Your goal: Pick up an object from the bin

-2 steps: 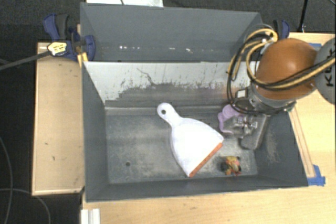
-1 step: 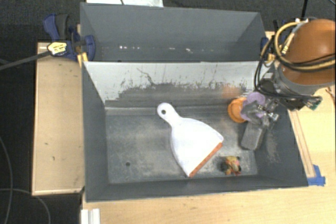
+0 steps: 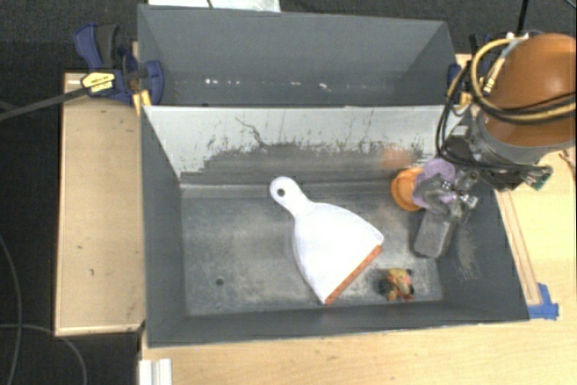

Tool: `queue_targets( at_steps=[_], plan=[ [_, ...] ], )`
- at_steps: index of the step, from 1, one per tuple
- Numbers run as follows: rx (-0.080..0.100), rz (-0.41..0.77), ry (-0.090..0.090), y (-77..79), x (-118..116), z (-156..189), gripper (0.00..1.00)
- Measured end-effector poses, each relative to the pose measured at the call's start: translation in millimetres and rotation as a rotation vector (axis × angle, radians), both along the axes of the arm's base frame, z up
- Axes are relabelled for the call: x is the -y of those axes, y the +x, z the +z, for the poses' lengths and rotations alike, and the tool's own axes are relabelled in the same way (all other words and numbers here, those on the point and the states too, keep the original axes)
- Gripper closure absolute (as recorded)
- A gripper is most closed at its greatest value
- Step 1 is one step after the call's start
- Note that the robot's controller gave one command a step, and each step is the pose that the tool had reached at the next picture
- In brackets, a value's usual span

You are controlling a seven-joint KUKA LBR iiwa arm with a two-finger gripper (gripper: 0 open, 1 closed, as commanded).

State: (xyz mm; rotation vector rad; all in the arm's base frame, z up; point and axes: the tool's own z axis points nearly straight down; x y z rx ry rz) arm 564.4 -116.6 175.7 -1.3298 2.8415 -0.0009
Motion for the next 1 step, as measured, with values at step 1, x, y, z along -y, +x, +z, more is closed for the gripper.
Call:
queue_targets(
  at_steps=[1],
  plan=[
    [-0.003,-0.029,0.000,-12.7,3.5,-11.1,0.00]
  ],
)
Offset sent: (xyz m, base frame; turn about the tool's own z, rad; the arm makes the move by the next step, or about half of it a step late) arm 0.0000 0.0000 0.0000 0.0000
